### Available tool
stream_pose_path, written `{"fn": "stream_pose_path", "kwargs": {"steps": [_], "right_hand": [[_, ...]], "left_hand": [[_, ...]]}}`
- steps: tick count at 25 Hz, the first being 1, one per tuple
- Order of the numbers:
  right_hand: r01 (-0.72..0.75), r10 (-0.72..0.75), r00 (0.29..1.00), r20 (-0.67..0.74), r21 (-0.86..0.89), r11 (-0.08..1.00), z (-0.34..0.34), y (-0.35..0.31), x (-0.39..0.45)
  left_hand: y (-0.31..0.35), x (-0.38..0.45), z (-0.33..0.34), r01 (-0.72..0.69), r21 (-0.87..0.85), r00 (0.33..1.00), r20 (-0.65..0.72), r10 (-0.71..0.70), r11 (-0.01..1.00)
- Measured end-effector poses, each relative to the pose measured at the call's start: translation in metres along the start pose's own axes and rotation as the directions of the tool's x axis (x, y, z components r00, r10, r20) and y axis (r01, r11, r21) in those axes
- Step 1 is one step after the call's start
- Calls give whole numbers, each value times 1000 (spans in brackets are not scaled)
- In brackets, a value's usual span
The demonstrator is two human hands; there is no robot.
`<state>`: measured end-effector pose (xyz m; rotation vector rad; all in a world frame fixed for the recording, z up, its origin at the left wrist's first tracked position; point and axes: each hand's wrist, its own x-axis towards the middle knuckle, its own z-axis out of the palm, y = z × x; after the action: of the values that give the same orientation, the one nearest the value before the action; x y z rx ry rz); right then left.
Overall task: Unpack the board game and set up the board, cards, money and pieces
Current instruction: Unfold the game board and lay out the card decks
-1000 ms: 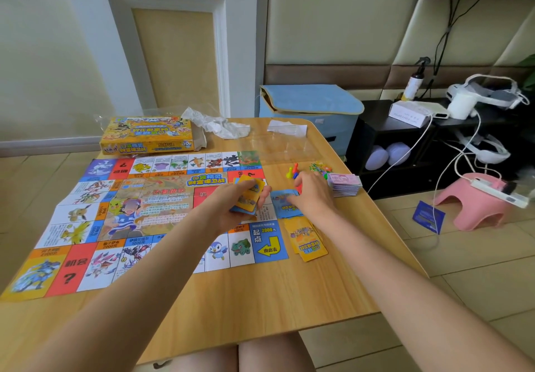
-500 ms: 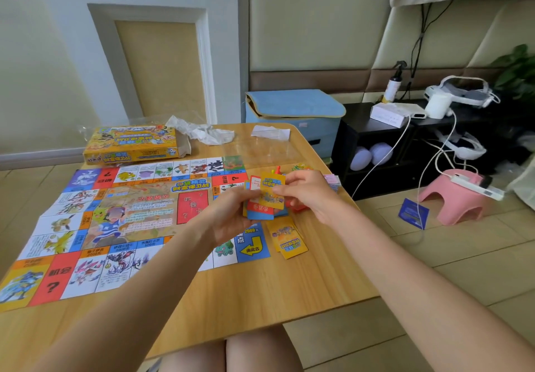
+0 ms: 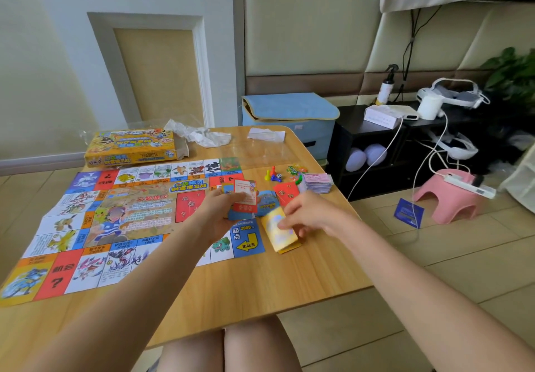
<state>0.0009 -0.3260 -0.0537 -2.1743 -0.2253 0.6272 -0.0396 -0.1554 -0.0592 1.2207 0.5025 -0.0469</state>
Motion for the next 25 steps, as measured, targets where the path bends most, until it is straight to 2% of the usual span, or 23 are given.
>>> {"fn": "stream_pose_path", "kwargs": {"steps": [3, 5, 6, 8, 9, 10, 11, 13, 16, 19, 21, 23, 25], "right_hand": [[-62, 21, 995, -98, -436, 898, 8, 7, 2], [-74, -15, 987, -161, -530, 845, 8, 6, 6], [-60, -21, 985, -172, -453, 890, 5, 5, 7], [13, -20, 986, -166, -39, 999, -1, 2, 10], [54, -26, 989, -149, 188, 981, -3, -1, 10], [85, -40, 990, -137, 337, 938, -4, -3, 10], [110, -55, 988, -146, 401, 909, -4, -6, 11], [164, -67, 971, -228, 439, 884, -5, -9, 13], [294, -72, 917, -393, 543, 786, -16, -12, 17], [400, -186, 897, -400, 561, 725, -25, -7, 21], [402, -211, 885, -416, 452, 796, -23, 2, 26], [348, -195, 857, -476, 257, 902, -19, 16, 32], [299, -178, 839, -514, 164, 940, -13, 28, 39]], "left_hand": [[-5, 1, 0, 34, 22, 999, 11, -34, 999], [-6, 3, 1, 28, 39, 1000, 13, -29, 999], [-7, 5, 1, 17, 48, 1000, 22, -18, 999], [-6, 8, 3, 0, 80, 998, 63, -5, 997], [-6, 9, 6, 2, 105, 995, 96, -12, 995], [-5, 9, 9, 7, 130, 991, 134, -25, 992], [-5, 8, 13, 10, 148, 986, 165, -35, 989], [-2, 8, 18, 22, 130, 983, 180, -45, 991], [1, 15, 13, 102, -50, 982, 166, -92, 994], [5, 20, 11, 119, -80, 981, 164, -104, 990], [8, 23, 17, 98, -105, 986, 142, -82, 990], [9, 25, 23, 85, -90, 990, 123, -74, 992], [8, 26, 29, 93, -76, 991, 109, -84, 993]]}}
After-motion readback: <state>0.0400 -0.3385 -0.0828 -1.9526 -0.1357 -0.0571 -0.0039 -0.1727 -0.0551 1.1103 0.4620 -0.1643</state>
